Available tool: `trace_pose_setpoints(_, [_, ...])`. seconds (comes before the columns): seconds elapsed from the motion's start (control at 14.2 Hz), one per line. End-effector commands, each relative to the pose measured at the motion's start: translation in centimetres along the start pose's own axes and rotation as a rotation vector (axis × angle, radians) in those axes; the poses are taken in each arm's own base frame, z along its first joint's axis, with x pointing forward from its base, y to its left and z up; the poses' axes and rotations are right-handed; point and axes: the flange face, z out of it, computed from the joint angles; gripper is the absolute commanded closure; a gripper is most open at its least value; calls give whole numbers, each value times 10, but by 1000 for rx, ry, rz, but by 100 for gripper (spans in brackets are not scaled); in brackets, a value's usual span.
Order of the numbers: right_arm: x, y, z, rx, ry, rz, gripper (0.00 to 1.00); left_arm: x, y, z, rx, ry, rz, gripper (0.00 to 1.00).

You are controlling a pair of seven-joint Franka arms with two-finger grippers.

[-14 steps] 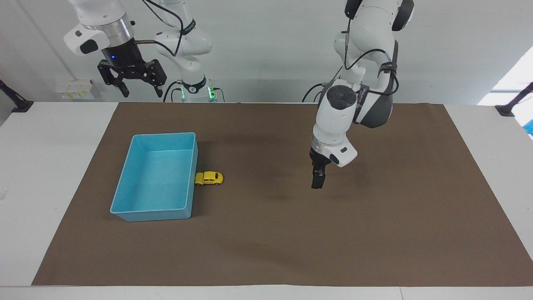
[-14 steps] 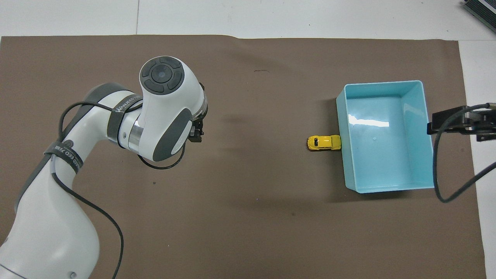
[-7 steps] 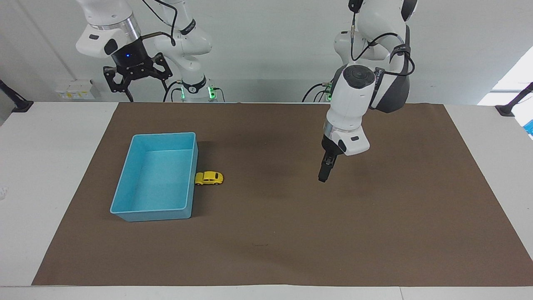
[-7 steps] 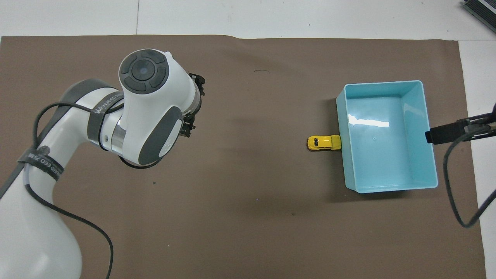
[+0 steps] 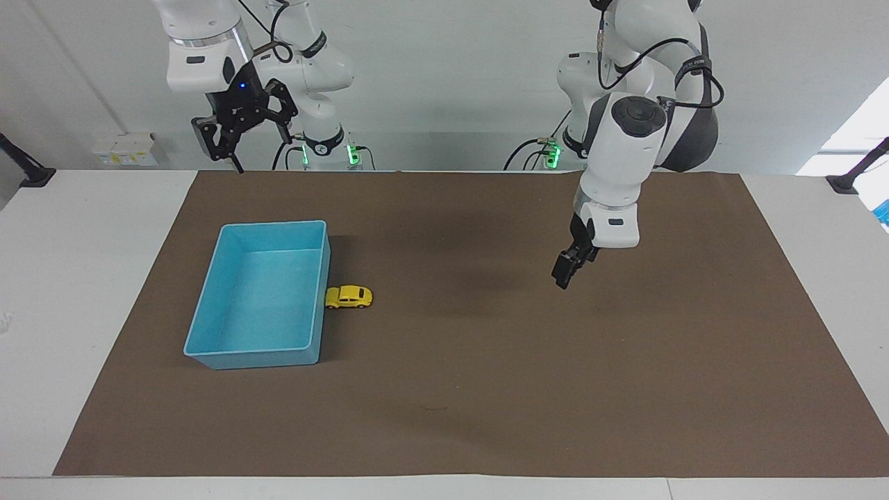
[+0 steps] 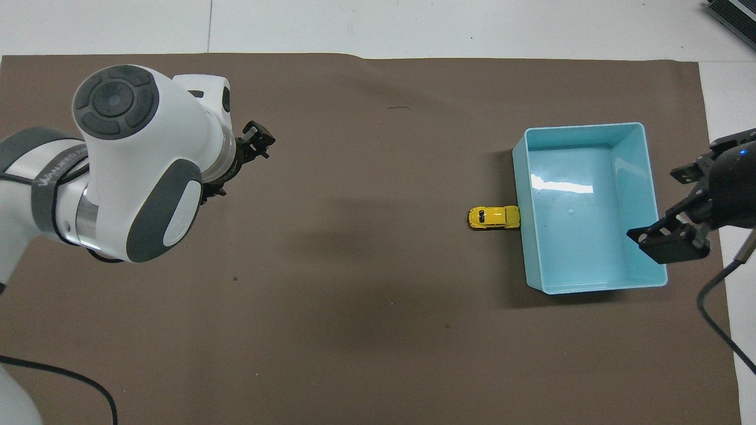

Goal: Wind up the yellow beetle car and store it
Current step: 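Withdraw the left gripper while the right gripper moves over the box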

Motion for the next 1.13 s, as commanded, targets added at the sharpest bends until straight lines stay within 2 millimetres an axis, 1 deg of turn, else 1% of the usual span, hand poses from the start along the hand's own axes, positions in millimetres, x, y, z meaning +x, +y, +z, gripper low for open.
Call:
trace_pose_setpoints(0.0, [0, -12, -1, 5, 22, -143, 0, 0, -33, -3, 38, -16, 135, 0])
trace_pose_setpoints(0.07, [3, -13, -2, -5, 32, -198, 0, 5, -40, -1, 54, -30, 199, 0])
trace_pose_setpoints(0.14, [7, -17, -2, -8, 31, -243, 0, 16, -50, 0, 60, -35, 235, 0])
trace_pose_setpoints(0.21, [9, -19, -2, -7, 32, -281, 0, 21, -55, -3, 58, -34, 275, 0])
trace_pose_setpoints(0.28, [11, -20, -1, -8, 32, -327, 0, 33, -66, -3, 59, -34, 287, 0])
trace_pose_setpoints(0.35, [13, -20, 1, -4, 30, -376, 0, 40, -72, -5, 58, -33, 324, 0])
trace_pose_setpoints(0.42, [15, -21, 4, 0, 29, -422, 0, 50, -83, -9, 57, -31, 362, 0])
trace_pose_setpoints(0.49, [17, -21, 6, 4, 26, -445, 0, 56, -89, -8, 58, -35, 394, 0])
trace_pose_setpoints(0.63, [22, -20, 16, 16, 37, -511, 0, 71, -105, -10, 54, -39, 452, 0])
trace_pose_setpoints(0.92, [28, -22, 33, 28, 33, -544, 0, 97, -136, -19, 40, -53, 642, 0])
trace_pose_setpoints(1.06, [33, -17, 46, 29, 36, -567, 0, 101, -142, -32, 40, -60, 763, 0])
